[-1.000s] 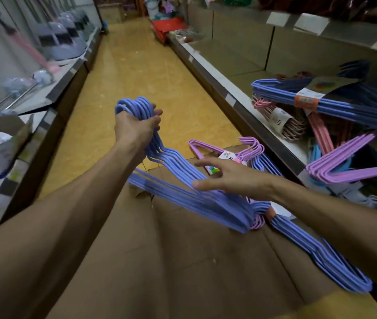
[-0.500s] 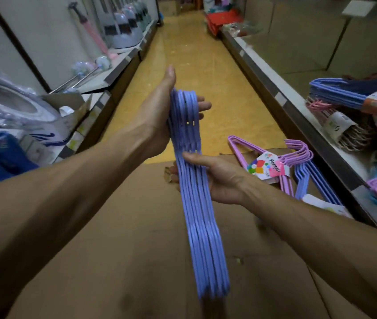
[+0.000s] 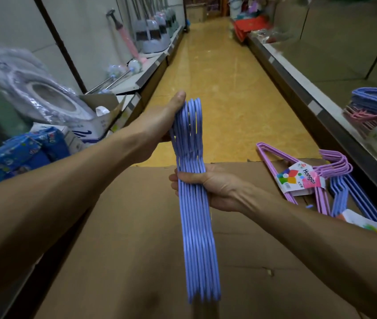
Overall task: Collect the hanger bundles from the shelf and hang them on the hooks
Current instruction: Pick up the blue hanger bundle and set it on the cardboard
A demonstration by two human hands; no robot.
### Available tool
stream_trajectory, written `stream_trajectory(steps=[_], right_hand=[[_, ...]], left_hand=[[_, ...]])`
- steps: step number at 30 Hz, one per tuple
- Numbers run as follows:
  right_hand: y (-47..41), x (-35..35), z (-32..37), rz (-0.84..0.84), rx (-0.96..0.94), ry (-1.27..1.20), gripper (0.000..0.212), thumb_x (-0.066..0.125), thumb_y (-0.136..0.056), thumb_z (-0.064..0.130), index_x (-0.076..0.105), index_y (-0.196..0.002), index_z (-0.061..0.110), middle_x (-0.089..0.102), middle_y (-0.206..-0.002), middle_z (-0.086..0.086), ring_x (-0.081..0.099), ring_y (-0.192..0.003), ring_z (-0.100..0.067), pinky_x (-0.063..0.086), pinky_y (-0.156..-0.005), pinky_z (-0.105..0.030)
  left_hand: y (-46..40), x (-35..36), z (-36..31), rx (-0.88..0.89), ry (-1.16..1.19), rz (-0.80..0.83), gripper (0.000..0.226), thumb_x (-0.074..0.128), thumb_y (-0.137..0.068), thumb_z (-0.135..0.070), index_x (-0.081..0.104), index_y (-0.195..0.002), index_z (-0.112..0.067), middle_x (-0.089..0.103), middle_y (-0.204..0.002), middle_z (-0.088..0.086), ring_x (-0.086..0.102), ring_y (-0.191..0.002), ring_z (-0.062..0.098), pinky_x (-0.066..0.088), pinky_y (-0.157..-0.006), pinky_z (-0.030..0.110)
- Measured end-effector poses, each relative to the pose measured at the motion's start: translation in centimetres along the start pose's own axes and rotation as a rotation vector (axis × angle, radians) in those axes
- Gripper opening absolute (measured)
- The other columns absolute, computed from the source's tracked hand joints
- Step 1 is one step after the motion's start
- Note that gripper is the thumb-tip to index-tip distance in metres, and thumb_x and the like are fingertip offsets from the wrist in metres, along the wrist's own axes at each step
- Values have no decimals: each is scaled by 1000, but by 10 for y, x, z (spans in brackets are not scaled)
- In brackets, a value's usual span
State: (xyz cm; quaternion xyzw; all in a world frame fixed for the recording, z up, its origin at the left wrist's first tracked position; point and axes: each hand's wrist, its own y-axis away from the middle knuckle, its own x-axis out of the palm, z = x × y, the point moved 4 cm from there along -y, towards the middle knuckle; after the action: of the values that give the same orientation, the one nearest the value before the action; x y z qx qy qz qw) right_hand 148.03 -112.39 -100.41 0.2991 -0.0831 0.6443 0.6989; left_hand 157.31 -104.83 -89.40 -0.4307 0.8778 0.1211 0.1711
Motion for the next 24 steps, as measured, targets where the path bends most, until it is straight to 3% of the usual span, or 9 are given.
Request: stream_trajectory(steps=[2, 4, 7, 10, 12, 14, 18, 24], right_hand=[[-8, 9, -7, -18, 8, 22, 13, 66, -90, 0, 62, -103, 2, 76, -92, -9, 74, -76, -18, 61, -65, -29], [-19, 20, -16, -40, 17, 32, 16, 67, -90, 0, 62, -105, 2, 76, -95, -10, 74, -75, -18, 60, -64, -29], [-39, 42, -32, -80, 31, 38, 20, 67, -90, 1, 62, -110, 0, 75, -98, -11, 74, -75, -17, 60, -62, -29], [-65, 67, -56, -100, 43, 51, 20, 65, -92, 1, 61, -111, 0, 75, -102, -11, 74, -80, -17, 61, -65, -31], [-86, 85, -76, -137, 47, 81, 17, 69, -89, 2, 63, -106, 3, 73, -109, -17, 72, -84, -20, 60, -69, -33], [-105, 102, -94, -177, 47, 95, 19, 74, -85, 3, 66, -103, 4, 71, -111, -24, 69, -82, -22, 59, -68, -34], [-138, 133, -125, -190, 60, 79, 18, 72, -87, 3, 66, -104, 5, 66, -91, -16, 62, -66, -17, 57, -62, -34], [-179, 159, -173, -232, 54, 119, 12, 74, -87, 6, 66, -96, 7, 64, -76, -8, 61, -66, -20, 56, -65, -36]], left_hand=[[3, -20, 14, -34, -75, -41, 75, 45, -76, -83, 74, -109, -22, 73, -112, 3, 66, -108, 23, 46, -103, 46], [6, -42, 28, -77, -141, -101, 66, 43, -84, -77, 71, -104, -21, 70, -111, 6, 64, -106, 26, 46, -101, 46], [9, -78, 46, -68, -217, -165, 74, 51, -82, -75, 64, -111, -8, 65, -121, 9, 61, -110, 27, 46, -103, 49], [12, -109, 52, 69, -324, -215, 46, 52, -95, -45, 57, -130, -16, 59, -131, 1, 57, -118, 19, 47, -103, 47], [13, -124, 59, 140, -397, -199, 33, 47, -99, -30, 64, -126, -20, 63, -128, 0, 59, -116, 15, 49, -101, 41], [15, -136, 72, 154, -474, -165, 32, 44, -102, -31, 71, -114, -21, 70, -114, -2, 62, -106, 13, 50, -97, 35], [16, -158, 104, 141, -609, -117, 41, 39, -103, -45, 68, -106, -16, 70, -98, 4, 63, -94, 21, 51, -88, 42], [11, -196, 152, 84, -657, -117, 38, 36, -103, -28, 68, -103, -7, 71, -105, 9, 63, -101, 25, 48, -93, 41]])
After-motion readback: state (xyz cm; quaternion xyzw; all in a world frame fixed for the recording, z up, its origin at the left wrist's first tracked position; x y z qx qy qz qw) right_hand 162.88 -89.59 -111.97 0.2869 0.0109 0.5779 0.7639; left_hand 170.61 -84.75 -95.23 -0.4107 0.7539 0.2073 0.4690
